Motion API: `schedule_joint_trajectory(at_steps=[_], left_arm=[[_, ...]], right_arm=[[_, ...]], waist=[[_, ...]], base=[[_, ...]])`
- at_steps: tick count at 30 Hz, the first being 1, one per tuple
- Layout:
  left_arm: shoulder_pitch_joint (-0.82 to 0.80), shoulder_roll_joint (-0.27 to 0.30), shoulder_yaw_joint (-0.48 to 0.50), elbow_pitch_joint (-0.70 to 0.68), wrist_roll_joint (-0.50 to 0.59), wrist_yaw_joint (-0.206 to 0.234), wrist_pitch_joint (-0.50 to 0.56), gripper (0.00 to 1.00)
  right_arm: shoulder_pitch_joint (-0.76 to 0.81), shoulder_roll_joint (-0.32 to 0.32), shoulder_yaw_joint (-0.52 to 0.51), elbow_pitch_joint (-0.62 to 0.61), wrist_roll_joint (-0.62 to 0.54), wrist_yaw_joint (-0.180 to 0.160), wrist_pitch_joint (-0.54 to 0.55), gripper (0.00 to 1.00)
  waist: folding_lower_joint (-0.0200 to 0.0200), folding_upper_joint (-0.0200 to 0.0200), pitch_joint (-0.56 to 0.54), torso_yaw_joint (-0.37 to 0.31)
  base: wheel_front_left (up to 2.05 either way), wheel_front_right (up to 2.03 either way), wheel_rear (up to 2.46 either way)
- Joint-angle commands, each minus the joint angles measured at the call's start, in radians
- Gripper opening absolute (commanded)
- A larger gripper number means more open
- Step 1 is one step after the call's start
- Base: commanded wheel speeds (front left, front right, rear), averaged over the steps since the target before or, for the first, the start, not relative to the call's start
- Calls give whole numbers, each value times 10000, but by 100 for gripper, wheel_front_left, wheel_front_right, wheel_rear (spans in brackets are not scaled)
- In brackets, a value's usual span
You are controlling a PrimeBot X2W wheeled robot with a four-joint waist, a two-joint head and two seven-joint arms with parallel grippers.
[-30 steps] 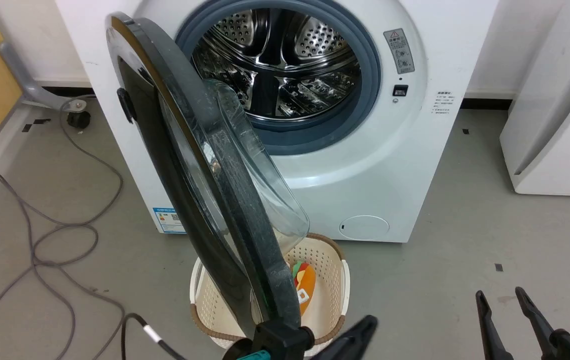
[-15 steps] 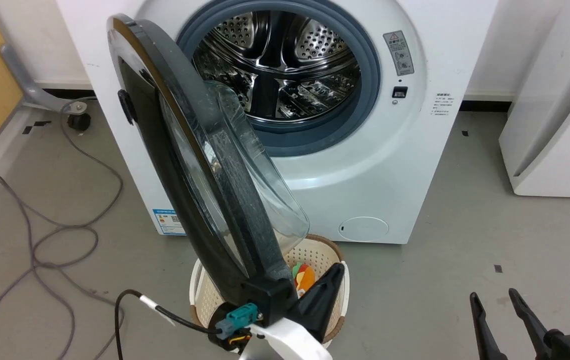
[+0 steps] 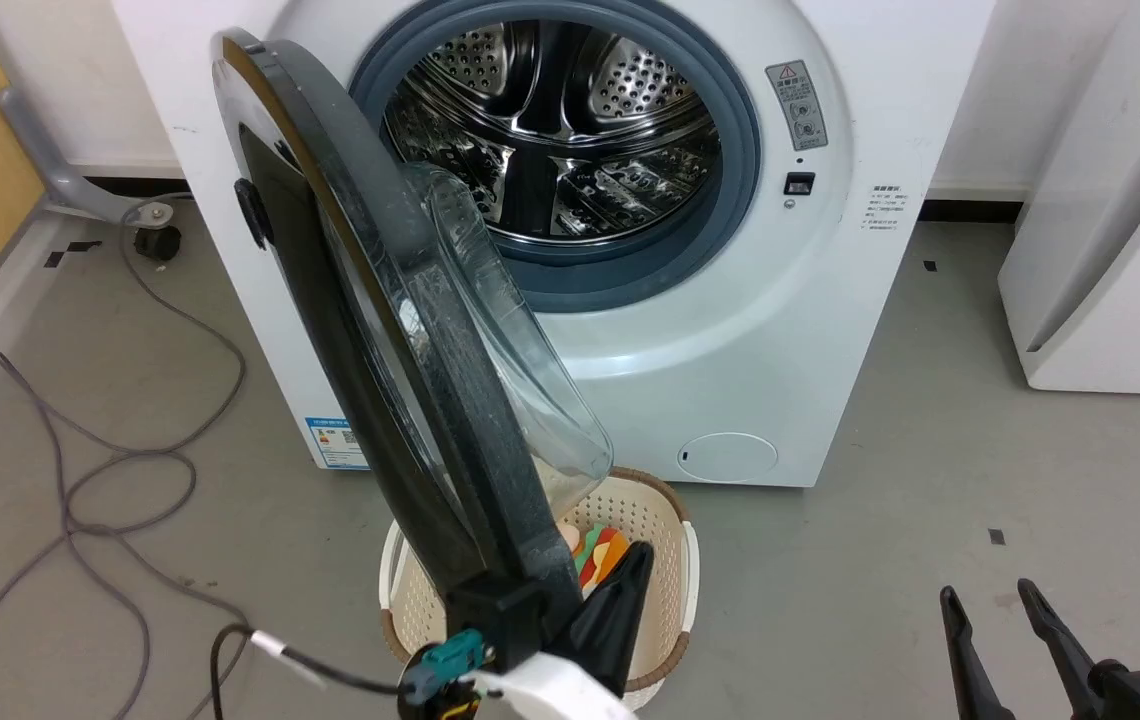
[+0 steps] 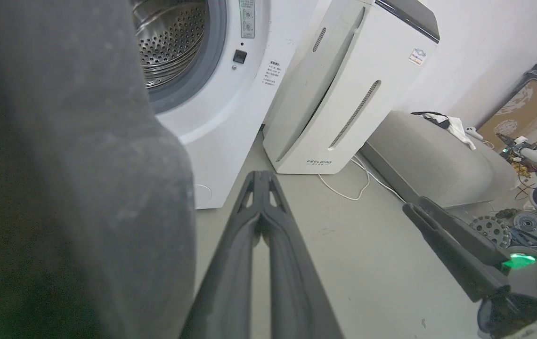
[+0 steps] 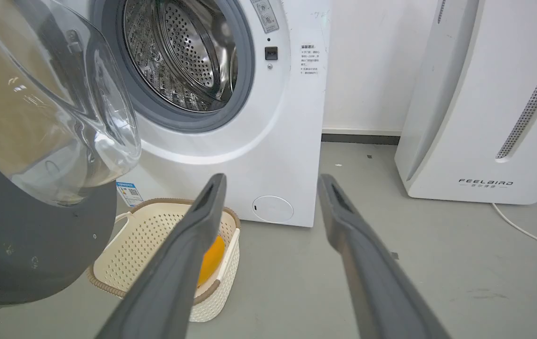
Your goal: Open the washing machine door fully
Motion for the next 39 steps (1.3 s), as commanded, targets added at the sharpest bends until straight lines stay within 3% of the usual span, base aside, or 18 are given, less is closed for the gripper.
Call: schedule_joint_trajectory(at_steps=[1,14,25,33,39], left_arm=[[229,136,77,-104,5,117,-66,0],[1819,1165,295,-2098,679,1343,200,0],[2298,1850,691,-3650,1520,2270,393,0],[2219,2309,1308,-4087,1872,2689,458,0],[2073,2564,1768,-3905,1783,2741,470,0]], right_arm=[[88,36,10,32,46,6,22,100],[166,36,-218,41,-45,6,128,100],[287,36,-397,-59,-5,6,159,100],[238,36,-368,-175,48,6,132,100],[141,36,-322,-212,59,6,143,100]], waist=[[-1,-1,-6,16],[-1,-1,-10,660],[-1,-1,-16,2052],[-1,-1,48,3009],[-1,-1,101,3190]], base=[[0,0,0],[0,0,0],[0,0,0],[0,0,0],[0,0,0]])
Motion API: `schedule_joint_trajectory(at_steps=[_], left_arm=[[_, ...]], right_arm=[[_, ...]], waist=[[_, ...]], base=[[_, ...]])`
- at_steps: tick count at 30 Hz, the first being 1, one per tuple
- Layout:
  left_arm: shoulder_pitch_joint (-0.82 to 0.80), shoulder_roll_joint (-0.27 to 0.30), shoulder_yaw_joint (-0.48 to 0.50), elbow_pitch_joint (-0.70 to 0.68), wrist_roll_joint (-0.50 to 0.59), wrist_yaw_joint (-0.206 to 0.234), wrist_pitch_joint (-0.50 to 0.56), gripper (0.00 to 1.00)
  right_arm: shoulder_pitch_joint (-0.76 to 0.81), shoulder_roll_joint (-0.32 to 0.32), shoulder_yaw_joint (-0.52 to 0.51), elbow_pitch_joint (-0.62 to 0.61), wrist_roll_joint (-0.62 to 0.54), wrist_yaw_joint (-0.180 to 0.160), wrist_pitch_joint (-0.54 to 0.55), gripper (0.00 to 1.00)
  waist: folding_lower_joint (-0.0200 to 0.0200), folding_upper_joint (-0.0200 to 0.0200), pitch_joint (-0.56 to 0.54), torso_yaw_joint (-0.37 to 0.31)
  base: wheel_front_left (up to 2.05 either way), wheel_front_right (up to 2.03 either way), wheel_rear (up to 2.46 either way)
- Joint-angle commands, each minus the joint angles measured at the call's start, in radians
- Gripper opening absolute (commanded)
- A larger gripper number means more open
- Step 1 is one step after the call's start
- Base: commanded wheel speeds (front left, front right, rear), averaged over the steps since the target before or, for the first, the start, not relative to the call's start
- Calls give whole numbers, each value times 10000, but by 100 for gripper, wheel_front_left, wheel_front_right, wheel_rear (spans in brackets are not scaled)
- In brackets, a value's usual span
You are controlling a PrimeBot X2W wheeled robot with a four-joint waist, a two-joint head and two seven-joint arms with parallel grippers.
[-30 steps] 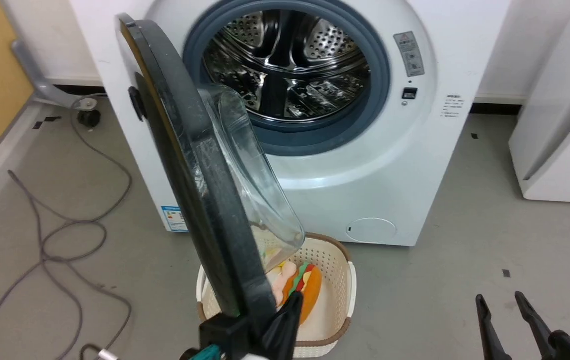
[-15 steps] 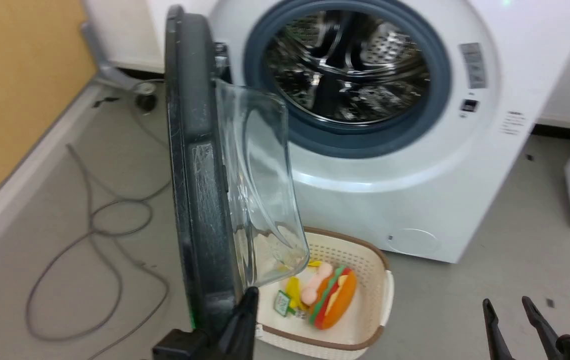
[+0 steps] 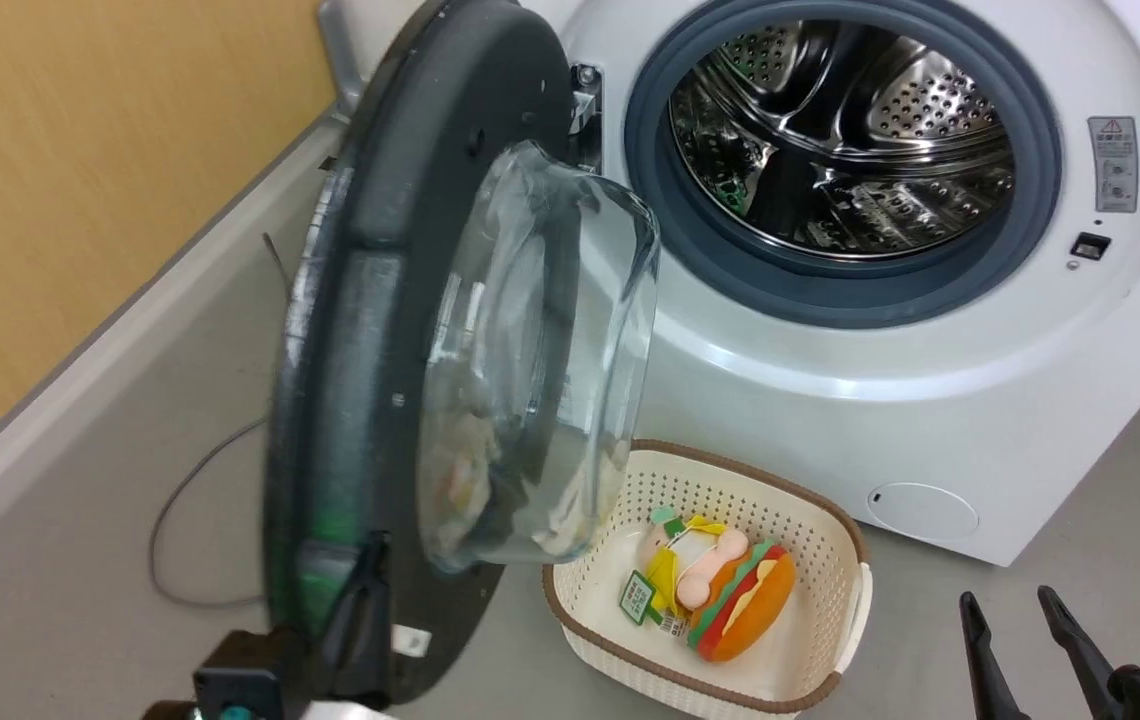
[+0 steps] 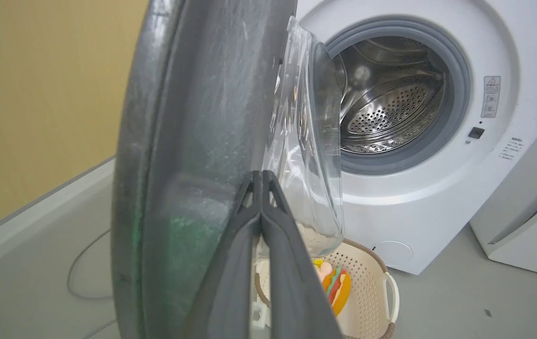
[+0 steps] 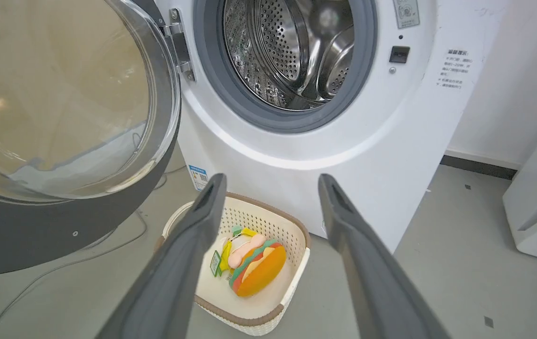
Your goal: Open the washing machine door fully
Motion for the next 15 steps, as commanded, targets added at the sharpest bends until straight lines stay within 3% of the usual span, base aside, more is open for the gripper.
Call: schedule_joint_trajectory(at_steps=[1,15], left_arm=[[-146,101,131,126,-12,-2,-4,0],[-1866,803,2210,2376,-1135,-589,-928,0]], right_arm=[[-28,22,16,-60,51,6,-18,100],[-226,22,71,-127,-7,6,102,100]], waist=[[1,0,18,5],[1,0,501,-698]], base=[[0,0,0],[0,0,0]])
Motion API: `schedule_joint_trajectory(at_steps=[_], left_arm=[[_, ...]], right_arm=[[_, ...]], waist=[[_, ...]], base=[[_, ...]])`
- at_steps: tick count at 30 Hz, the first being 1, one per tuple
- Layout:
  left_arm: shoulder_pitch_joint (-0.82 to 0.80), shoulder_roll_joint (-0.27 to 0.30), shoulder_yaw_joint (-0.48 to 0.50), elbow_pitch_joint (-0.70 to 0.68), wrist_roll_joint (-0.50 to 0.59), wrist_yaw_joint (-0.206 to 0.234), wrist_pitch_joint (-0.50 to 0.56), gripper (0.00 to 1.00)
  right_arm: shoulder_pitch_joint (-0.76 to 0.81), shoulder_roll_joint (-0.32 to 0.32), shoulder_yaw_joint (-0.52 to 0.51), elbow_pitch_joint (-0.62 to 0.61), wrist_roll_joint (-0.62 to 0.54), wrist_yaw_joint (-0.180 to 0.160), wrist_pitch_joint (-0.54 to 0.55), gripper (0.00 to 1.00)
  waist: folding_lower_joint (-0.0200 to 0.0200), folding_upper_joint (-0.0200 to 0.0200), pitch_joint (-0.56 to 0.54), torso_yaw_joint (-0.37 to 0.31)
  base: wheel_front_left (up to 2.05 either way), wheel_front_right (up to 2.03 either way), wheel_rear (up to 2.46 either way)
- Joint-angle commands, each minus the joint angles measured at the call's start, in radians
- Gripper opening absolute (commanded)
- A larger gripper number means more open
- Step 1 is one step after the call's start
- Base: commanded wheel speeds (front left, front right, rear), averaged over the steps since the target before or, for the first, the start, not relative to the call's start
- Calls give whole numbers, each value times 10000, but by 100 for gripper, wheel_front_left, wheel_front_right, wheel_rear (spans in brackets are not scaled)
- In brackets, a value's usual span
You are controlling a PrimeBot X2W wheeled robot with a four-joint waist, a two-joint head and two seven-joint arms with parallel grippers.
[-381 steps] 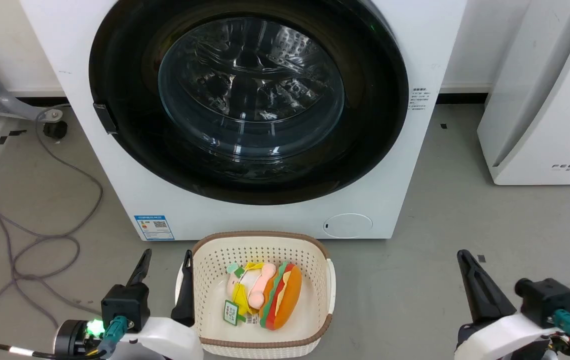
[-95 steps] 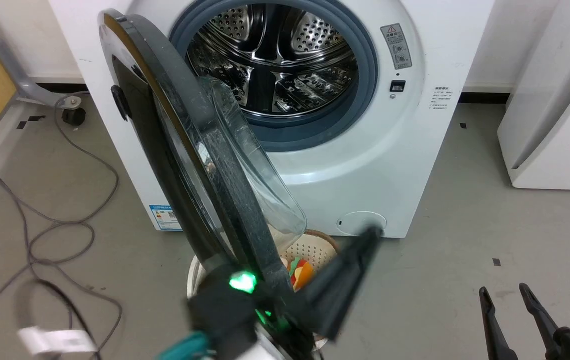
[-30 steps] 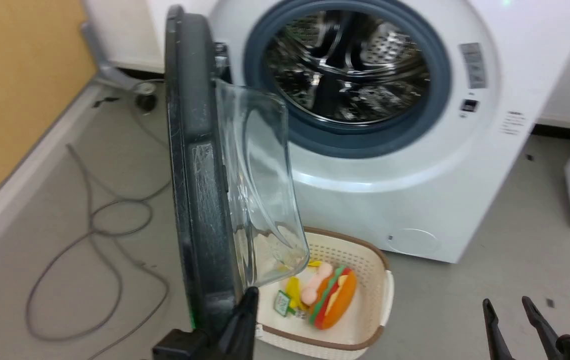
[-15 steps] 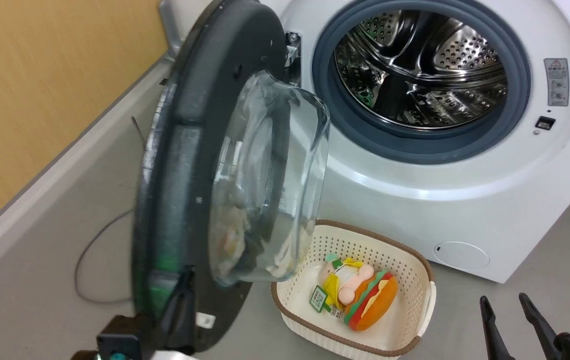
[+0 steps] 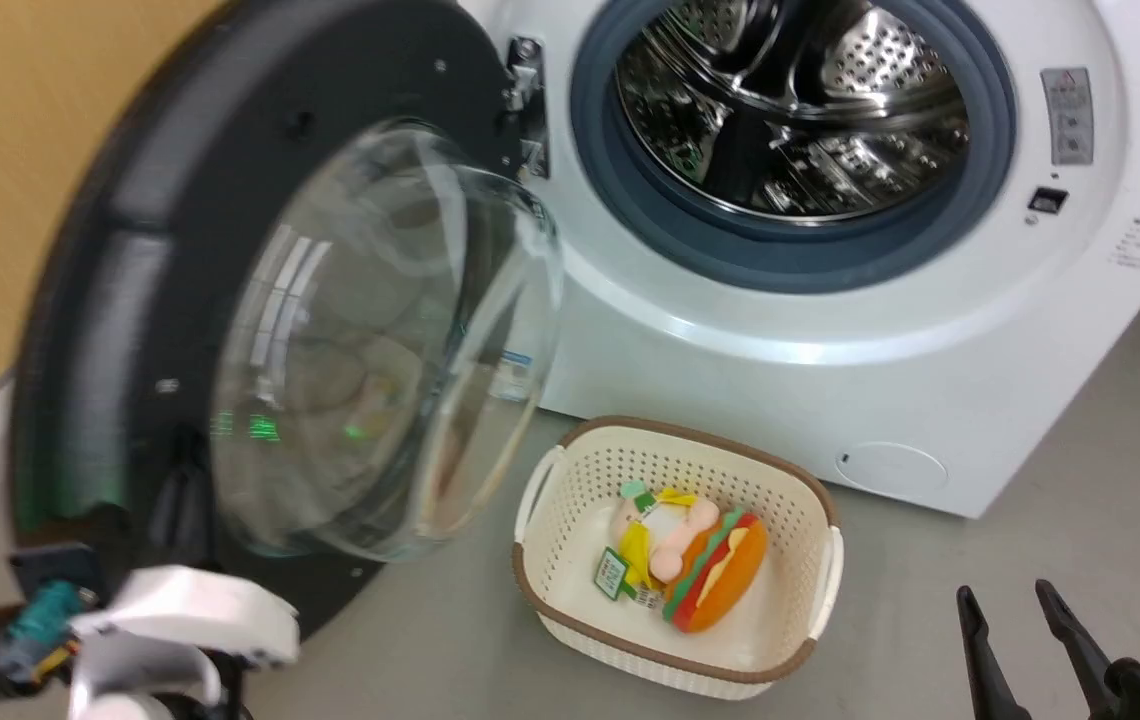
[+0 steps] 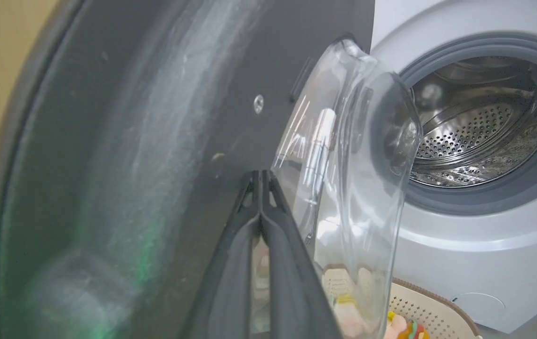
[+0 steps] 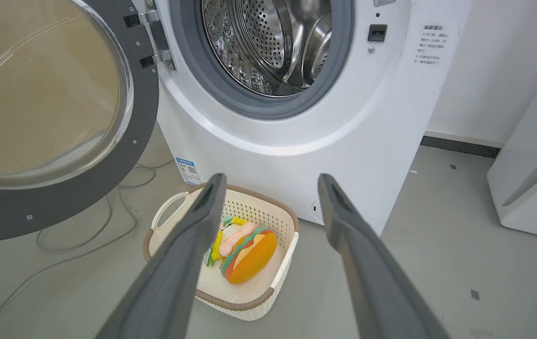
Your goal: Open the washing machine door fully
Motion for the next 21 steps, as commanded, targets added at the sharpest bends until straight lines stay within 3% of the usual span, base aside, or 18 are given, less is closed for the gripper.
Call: schedule_joint_trajectory(at_steps=[1,8,21], left_arm=[[-255,97,205,201,-124,-48,-132,0],[-1338,471,1559,2206,-1057,-683,-1183,0],[-2663,1140,2693,5814,-1509,-1520,-2115,0]], right_arm=[[-203,17,-1,-47,-14,6,26,100],[-423,17,61,-74,-77,6,68,100],[-589,17,-5,-22,-204,6,132,100]], waist=[[0,0,124,-132],[0,0,464,-485],[0,0,591,-739]], base=[[0,0,0],[0,0,0],[0,0,0]])
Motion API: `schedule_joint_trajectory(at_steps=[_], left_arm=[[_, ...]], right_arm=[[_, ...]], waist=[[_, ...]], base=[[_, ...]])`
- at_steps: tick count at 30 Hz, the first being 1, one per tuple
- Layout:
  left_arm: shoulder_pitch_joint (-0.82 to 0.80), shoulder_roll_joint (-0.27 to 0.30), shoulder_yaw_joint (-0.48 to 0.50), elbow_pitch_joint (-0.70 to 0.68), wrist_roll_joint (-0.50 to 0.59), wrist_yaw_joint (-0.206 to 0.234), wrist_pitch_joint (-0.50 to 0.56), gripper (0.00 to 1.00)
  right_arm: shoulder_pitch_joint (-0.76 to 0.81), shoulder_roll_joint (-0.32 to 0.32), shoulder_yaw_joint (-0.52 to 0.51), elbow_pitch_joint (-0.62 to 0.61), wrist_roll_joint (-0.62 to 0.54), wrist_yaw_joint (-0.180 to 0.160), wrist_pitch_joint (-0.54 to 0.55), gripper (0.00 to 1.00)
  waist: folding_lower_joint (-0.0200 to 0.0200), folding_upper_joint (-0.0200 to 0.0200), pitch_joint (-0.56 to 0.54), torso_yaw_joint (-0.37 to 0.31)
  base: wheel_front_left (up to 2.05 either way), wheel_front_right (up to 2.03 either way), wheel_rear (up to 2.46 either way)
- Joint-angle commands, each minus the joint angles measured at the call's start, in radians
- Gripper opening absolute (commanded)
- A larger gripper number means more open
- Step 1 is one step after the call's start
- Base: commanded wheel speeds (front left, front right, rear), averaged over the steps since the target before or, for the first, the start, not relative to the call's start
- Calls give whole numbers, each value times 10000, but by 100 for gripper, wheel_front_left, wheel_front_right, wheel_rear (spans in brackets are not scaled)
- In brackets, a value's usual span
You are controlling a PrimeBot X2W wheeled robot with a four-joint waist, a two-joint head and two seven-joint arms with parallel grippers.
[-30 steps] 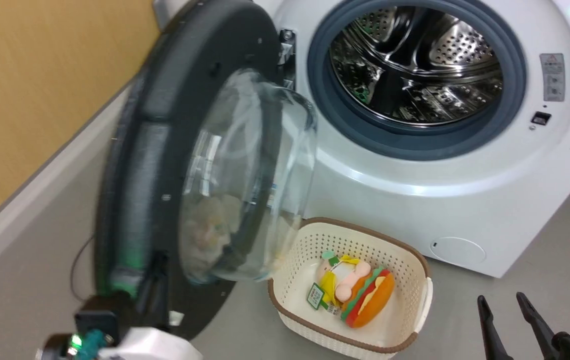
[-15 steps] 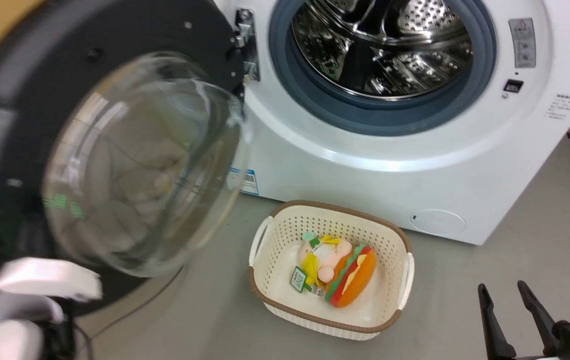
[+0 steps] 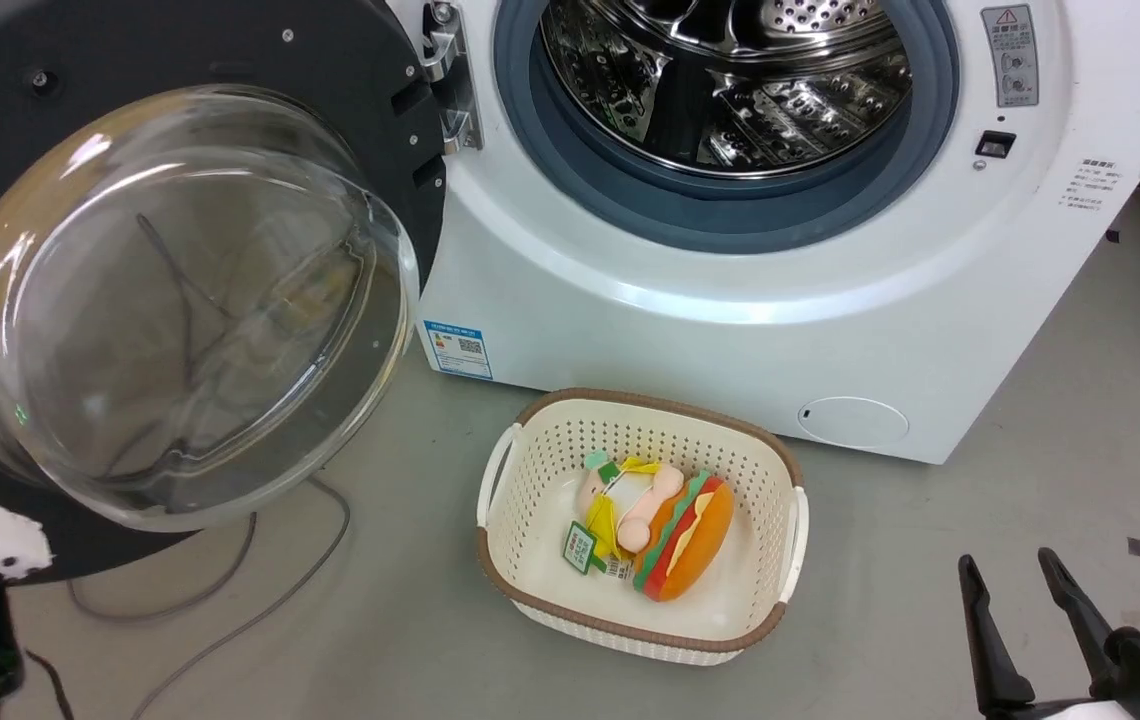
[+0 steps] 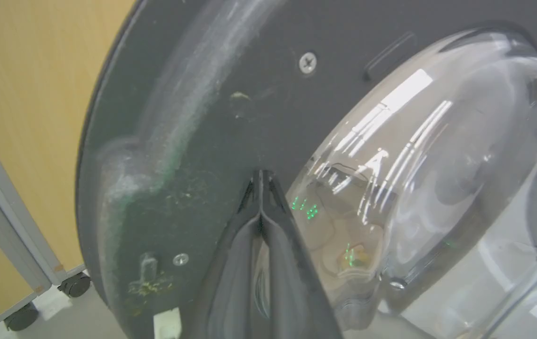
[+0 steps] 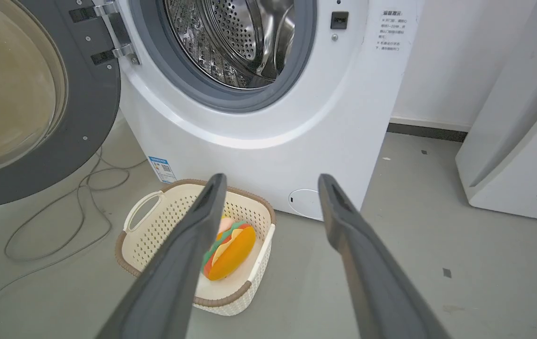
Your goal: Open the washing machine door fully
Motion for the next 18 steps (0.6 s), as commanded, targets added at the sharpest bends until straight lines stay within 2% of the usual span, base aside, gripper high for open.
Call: schedule_joint_trajectory(at_steps=[1,8,16,17,18], left_arm=[[-178,86,99,245,-16,-86,-76,0],[-153,-121,193,853,225,-463,-170,0],[1236,-936,421,-696,835,-416,-179,0],[1492,-1023,411,-949,909,-373,-179,31],[1774,-1128,400,-1252,981,-302,-179,50]], right_arm=[[-128,17,-4,15,-37,6,1,100],[-28,17,20,154,50,6,-58,100],[228,17,85,305,182,6,-191,100],[256,17,113,320,181,6,-204,100],[278,17,129,315,182,6,-213,100]], waist=[[0,0,-34,3],[0,0,-383,55],[0,0,-937,137],[0,0,-1019,120],[0,0,-1062,101]], base=[[0,0,0],[0,0,0],[0,0,0],[0,0,0],[0,0,0]])
